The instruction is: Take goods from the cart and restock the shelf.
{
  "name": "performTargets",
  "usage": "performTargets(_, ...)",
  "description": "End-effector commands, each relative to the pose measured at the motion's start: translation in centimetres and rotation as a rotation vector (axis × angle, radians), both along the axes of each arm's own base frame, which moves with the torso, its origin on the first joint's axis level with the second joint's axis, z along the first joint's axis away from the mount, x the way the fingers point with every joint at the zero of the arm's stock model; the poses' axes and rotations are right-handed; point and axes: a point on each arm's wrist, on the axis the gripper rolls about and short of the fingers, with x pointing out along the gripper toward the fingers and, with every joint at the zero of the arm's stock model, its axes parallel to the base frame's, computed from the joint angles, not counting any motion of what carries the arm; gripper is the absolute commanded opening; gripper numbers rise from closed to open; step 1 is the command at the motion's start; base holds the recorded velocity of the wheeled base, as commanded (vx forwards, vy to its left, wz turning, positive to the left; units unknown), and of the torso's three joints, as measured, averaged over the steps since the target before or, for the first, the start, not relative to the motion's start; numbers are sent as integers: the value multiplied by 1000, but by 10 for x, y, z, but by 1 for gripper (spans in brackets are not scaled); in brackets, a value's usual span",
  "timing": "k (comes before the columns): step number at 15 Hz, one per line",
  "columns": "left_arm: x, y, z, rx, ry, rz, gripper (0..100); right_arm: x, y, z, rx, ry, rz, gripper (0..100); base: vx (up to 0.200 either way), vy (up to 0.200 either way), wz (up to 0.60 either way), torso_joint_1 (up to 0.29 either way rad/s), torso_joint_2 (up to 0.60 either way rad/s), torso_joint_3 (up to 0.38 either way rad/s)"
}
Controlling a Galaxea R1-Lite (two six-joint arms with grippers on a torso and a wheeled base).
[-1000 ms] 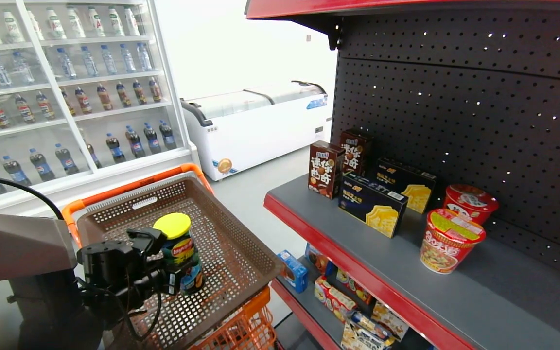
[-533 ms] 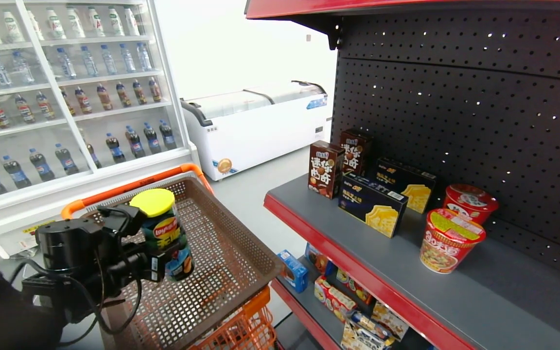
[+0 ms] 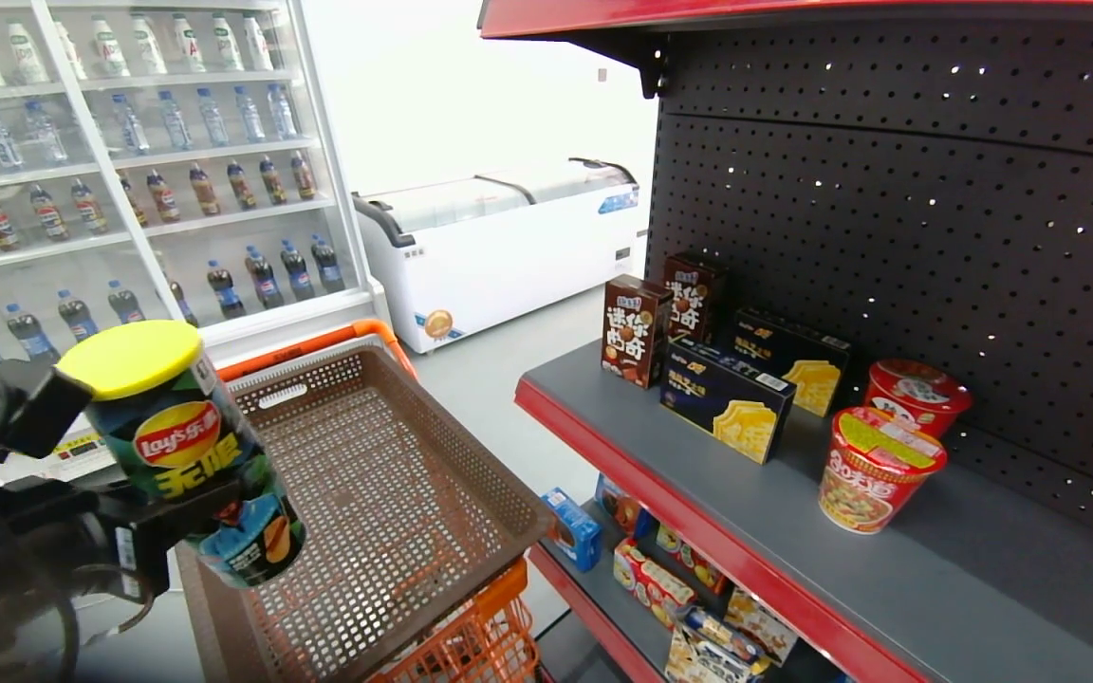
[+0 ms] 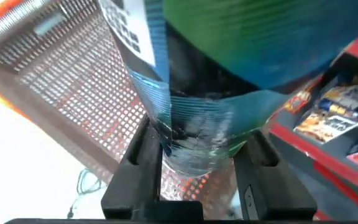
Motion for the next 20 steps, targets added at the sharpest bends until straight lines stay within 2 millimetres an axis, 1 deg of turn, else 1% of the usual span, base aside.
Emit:
performTargets(1, -38, 1, 7, -5, -109, 1, 0, 0, 0, 0, 0, -1, 1, 100, 0, 0, 0, 0, 0, 0)
performTargets(2, -41, 1, 8, -8, -119, 2, 0, 0, 0, 0, 0, -1, 1, 100, 0, 0, 0, 0, 0, 0)
performTargets(4, -53, 1, 8, -10, -156, -9, 0, 0, 0, 0, 0, -1, -1, 100, 0, 0, 0, 0, 0, 0)
performTargets(5, -53, 1, 8, -10, -156, -9, 0, 0, 0, 0, 0, -1, -1, 100, 0, 0, 0, 0, 0, 0)
performTargets(6, -67, 1, 2, -9, -176, -21, 0, 0, 0, 0, 0, -1, -1, 100, 0, 0, 0, 0, 0, 0)
performTargets(7, -76, 1, 0, -9, -193, -21, 0, 0, 0, 0, 0, -1, 1, 100, 0, 0, 0, 0, 0, 0)
performTargets(10, -97, 2, -20, -7, -202, -12, 0, 0, 0, 0, 0, -1, -1, 100, 0, 0, 0, 0, 0, 0)
performTargets(12, -108, 3, -26, -7, -232, -3, 0, 0, 0, 0, 0, -1, 1, 100, 0, 0, 0, 0, 0, 0)
performTargets(14, -113, 3, -30, -7, -234, 4, 0, 0, 0, 0, 0, -1, 1, 100, 0, 0, 0, 0, 0, 0)
performTargets(17, -116, 4, -33, -6, -216, 4, 0, 0, 0, 0, 1, -1, 2, 100, 0, 0, -600, 1, -6, 1)
performTargets(20, -116, 4, -31, -6, -222, 4, 0, 0, 0, 0, 0, -1, 2, 100, 0, 0, -600, 1, 4, 2)
